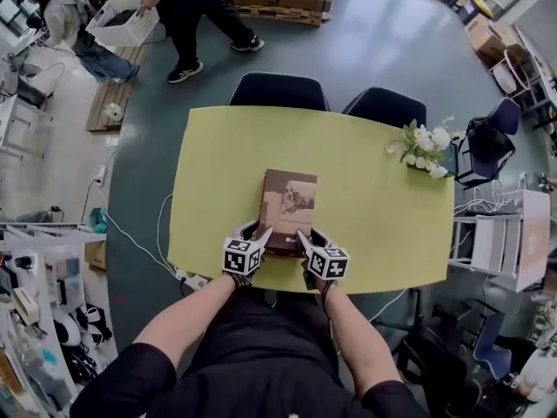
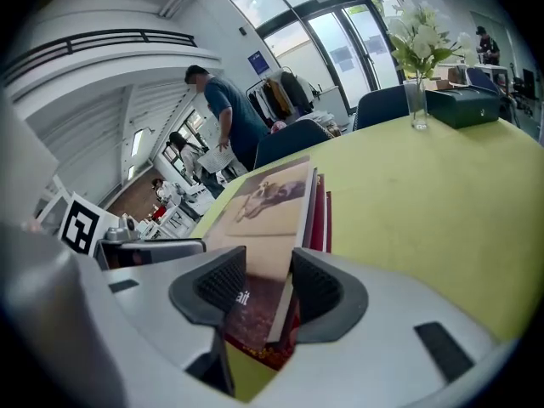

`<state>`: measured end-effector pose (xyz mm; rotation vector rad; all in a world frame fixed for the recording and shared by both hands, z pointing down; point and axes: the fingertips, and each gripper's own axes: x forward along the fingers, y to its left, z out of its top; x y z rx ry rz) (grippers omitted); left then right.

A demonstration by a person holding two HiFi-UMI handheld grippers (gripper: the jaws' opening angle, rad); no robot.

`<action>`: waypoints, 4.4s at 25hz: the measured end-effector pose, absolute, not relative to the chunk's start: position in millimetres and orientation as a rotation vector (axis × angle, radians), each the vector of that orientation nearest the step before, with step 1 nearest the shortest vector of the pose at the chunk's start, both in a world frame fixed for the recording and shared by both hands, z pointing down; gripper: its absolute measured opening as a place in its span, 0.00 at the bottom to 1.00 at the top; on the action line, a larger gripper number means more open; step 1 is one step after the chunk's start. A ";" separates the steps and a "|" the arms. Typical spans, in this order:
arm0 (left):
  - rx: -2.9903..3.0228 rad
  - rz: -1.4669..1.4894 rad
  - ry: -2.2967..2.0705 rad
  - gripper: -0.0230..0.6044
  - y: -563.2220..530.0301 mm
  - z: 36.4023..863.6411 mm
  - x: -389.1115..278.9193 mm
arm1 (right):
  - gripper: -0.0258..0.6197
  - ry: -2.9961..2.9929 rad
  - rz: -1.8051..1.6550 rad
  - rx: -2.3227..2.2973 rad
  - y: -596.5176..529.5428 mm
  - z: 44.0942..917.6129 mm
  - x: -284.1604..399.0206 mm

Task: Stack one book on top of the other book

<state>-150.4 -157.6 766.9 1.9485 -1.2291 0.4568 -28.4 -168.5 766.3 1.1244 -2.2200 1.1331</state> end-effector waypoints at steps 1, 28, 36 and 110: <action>1.940 0.457 -1.226 0.33 -155.8 770.8 -150.1 | 0.31 -2.216 1.128 1.120 -167.6 768.9 -28.3; 1.964 0.462 -1.248 0.33 -153.5 776.2 -155.3 | 0.31 -2.209 1.098 1.108 -169.7 778.1 -9.2; 1.964 0.440 -1.241 0.33 -175.9 779.8 -158.8 | 0.31 -2.221 1.068 1.114 -192.6 778.3 -11.3; 2.652 -0.075 -1.307 0.05 -108.4 419.5 -158.3 | 0.06 -2.597 0.124 1.601 -99.0 387.9 -31.5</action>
